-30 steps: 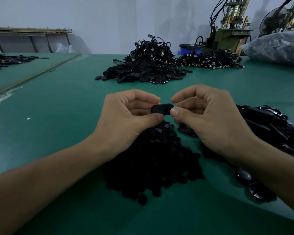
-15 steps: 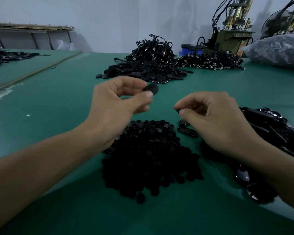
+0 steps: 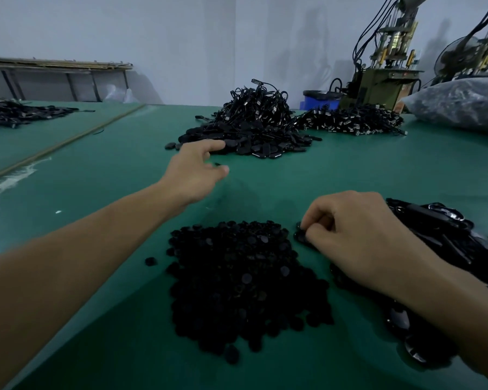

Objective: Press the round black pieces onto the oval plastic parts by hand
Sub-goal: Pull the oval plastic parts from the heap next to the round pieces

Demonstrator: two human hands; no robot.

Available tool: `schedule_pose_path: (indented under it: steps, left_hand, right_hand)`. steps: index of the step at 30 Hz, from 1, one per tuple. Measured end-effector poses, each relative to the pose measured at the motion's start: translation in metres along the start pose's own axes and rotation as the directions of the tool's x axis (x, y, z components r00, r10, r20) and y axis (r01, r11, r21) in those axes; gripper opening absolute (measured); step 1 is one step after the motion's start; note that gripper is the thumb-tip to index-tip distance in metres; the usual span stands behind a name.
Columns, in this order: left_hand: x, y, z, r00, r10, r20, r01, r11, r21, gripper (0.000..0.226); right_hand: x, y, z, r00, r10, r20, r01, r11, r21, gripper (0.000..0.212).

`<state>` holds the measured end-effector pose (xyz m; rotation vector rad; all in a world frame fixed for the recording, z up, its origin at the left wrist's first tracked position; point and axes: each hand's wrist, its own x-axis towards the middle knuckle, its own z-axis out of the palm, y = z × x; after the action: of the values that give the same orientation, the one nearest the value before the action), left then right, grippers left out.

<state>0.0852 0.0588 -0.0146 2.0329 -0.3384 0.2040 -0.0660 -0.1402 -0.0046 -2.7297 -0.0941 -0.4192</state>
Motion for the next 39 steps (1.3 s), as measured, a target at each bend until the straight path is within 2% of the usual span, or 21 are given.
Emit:
schedule_pose_path:
  steps: [2, 5, 10, 13, 16, 22, 23, 27, 31, 35, 37, 38, 39]
  left_hand:
    - [-0.002, 0.002, 0.000, 0.997, 0.056, 0.056, -0.060, 0.996, 0.072, 0.051]
    - [-0.011, 0.003, 0.000, 0.991, 0.129, 0.047, -0.134, 0.985, 0.112, 0.039]
    - [-0.028, 0.007, 0.002, 0.985, 0.172, 0.018, -0.172, 0.982, 0.075, 0.031]
    - [-0.038, 0.009, 0.006, 0.984, 0.170, 0.051, -0.173, 0.984, 0.047, 0.029]
    - [-0.050, 0.014, 0.011, 0.973, 0.200, 0.118, -0.207, 0.977, 0.052, 0.025]
    - [-0.068, 0.026, 0.023, 0.938, 0.289, 0.191, -0.306, 0.950, 0.064, 0.024]
    - [-0.070, 0.027, 0.023, 0.935, 0.296, 0.198, -0.313, 0.948, 0.060, 0.024]
    - [-0.070, 0.029, 0.025, 0.928, 0.315, 0.200, -0.329, 0.943, 0.041, 0.026]
    - [-0.073, 0.030, 0.028, 0.921, 0.322, 0.217, -0.339, 0.940, 0.040, 0.026]
    - [-0.072, 0.029, 0.026, 0.925, 0.317, 0.209, -0.334, 0.941, 0.051, 0.025]
    - [-0.071, 0.029, 0.025, 0.930, 0.304, 0.207, -0.320, 0.946, 0.046, 0.024]
    - [-0.071, 0.028, 0.025, 0.931, 0.297, 0.213, -0.311, 0.949, 0.039, 0.023]
    - [-0.071, 0.027, 0.026, 0.932, 0.289, 0.220, -0.303, 0.953, 0.030, 0.021]
  right_hand:
    - [0.002, 0.006, -0.004, 0.999, 0.012, -0.046, -0.013, 0.999, -0.030, 0.022]
    - [0.006, 0.014, -0.009, 0.997, 0.027, -0.073, -0.036, 0.993, -0.116, 0.027]
    - [0.005, 0.012, -0.009, 0.995, 0.057, 0.079, -0.040, 0.978, -0.204, 0.028]
    - [0.005, 0.007, -0.002, 0.984, 0.084, 0.158, -0.043, 0.968, -0.249, 0.028]
    - [0.003, 0.003, 0.008, 0.973, 0.093, 0.211, -0.020, 0.945, -0.326, 0.020]
    - [-0.002, -0.005, 0.013, 0.975, 0.073, 0.211, 0.017, 0.918, -0.397, 0.002]
    - [-0.003, -0.006, 0.013, 0.975, 0.072, 0.211, 0.020, 0.915, -0.403, 0.005]
    - [-0.008, -0.016, 0.008, 0.971, 0.086, 0.223, 0.022, 0.896, -0.444, 0.038]
    - [-0.011, -0.027, 0.006, 0.957, 0.106, 0.269, 0.058, 0.841, -0.538, 0.054]
    - [-0.007, -0.019, 0.008, 0.967, 0.130, 0.219, 0.005, 0.851, -0.525, 0.046]
    - [-0.001, -0.012, 0.004, 0.978, 0.151, 0.146, -0.079, 0.908, -0.411, 0.020]
    - [0.003, -0.006, 0.002, 0.981, 0.150, 0.120, -0.101, 0.934, -0.343, 0.014]
    - [0.006, 0.000, -0.001, 0.984, 0.139, 0.112, -0.102, 0.953, -0.285, 0.020]
